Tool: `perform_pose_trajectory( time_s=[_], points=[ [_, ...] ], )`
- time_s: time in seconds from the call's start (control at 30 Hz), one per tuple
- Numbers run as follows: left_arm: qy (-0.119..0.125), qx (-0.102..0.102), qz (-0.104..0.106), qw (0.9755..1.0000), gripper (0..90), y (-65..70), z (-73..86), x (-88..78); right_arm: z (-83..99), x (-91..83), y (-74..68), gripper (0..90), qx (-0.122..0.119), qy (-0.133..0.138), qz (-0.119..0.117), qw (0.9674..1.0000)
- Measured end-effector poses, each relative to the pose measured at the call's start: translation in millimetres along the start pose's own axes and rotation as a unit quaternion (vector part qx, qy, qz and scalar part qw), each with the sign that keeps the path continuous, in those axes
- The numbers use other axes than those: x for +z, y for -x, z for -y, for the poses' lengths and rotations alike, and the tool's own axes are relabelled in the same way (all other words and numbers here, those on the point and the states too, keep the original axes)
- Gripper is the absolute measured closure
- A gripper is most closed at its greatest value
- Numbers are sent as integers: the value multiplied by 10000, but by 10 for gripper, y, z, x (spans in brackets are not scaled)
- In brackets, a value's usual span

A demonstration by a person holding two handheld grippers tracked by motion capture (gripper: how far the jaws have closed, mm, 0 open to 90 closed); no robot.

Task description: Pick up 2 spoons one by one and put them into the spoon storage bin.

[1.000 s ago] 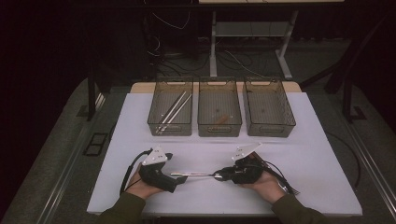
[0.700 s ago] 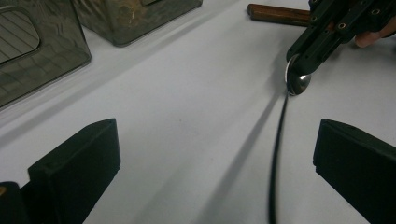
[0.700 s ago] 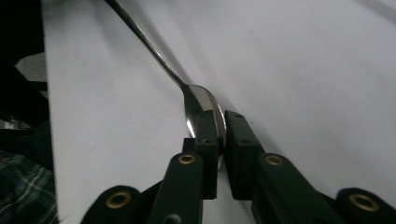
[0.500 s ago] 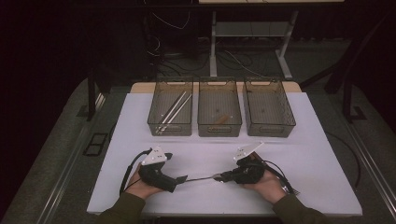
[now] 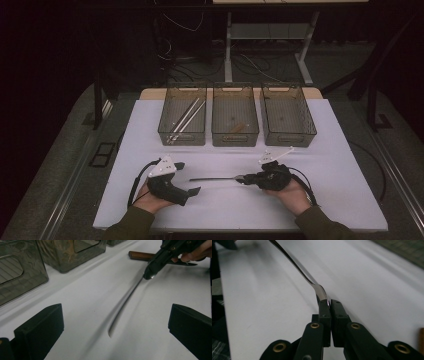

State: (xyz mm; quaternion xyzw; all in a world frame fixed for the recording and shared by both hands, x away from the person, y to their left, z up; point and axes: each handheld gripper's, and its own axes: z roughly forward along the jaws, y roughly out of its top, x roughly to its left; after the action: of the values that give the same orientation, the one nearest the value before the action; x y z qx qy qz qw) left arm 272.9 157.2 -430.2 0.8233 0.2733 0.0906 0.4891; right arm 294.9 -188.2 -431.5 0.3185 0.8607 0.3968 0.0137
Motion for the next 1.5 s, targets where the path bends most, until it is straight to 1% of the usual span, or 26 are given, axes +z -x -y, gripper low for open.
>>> perform_pose_trajectory(
  time_s=[0.03,0.1,0.13,0.23,0.3,0.37,0.53,0.73,0.87,0.93,1.0,1.13,1.2,1.23,1.37,1.5],
  points=[
    [43,12,15,10000,0,5,0,4,-2,-23,16,881,3,34,62,10000],
    [41,21,27,10000,0,5,-1,2,-9,-70,43,881,90,121,146,9998],
    [37,1,33,10000,0,2,1,4,-13,-94,58,881,85,145,205,9996],
    [33,22,33,10000,0,7,5,14,-29,-164,91,881,123,227,319,9992],
    [1,35,35,10000,0,16,6,17,-45,-213,109,880,136,290,411,9986],
    [-24,46,47,10000,0,17,8,25,-55,-258,136,880,200,356,484,9980],
    [-81,-6,37,10000,0,13,16,44,-75,-356,215,880,315,472,644,9963],
    [-90,-32,35,9999,0,11,19,48,-154,-518,297,880,421,679,896,9928],
    [-109,-33,47,9999,0,7,24,52,-233,-609,364,880,519,810,1096,9893],
    [-121,-29,51,9999,0,5,23,55,-285,-641,403,880,564,843,1167,9880],
    [-133,-36,48,9999,0,4,25,60,-344,-660,444,881,624,906,1257,9860],
    [-127,-46,58,9999,0,10,25,61,-497,-665,511,880,686,1010,1384,9828],
    [-131,-45,63,9999,0,10,25,61,-576,-646,551,881,681,1016,1487,9813],
    [-129,-47,66,9999,0,10,25,61,-615,-631,569,880,718,1005,1533,9804],
    [-117,-62,86,9999,0,11,26,62,-757,-534,660,881,859,992,1702,9766],
    [-113,-66,94,9999,0,15,25,62,-896,-407,750,880,919,974,1797,9746]
  ],
)
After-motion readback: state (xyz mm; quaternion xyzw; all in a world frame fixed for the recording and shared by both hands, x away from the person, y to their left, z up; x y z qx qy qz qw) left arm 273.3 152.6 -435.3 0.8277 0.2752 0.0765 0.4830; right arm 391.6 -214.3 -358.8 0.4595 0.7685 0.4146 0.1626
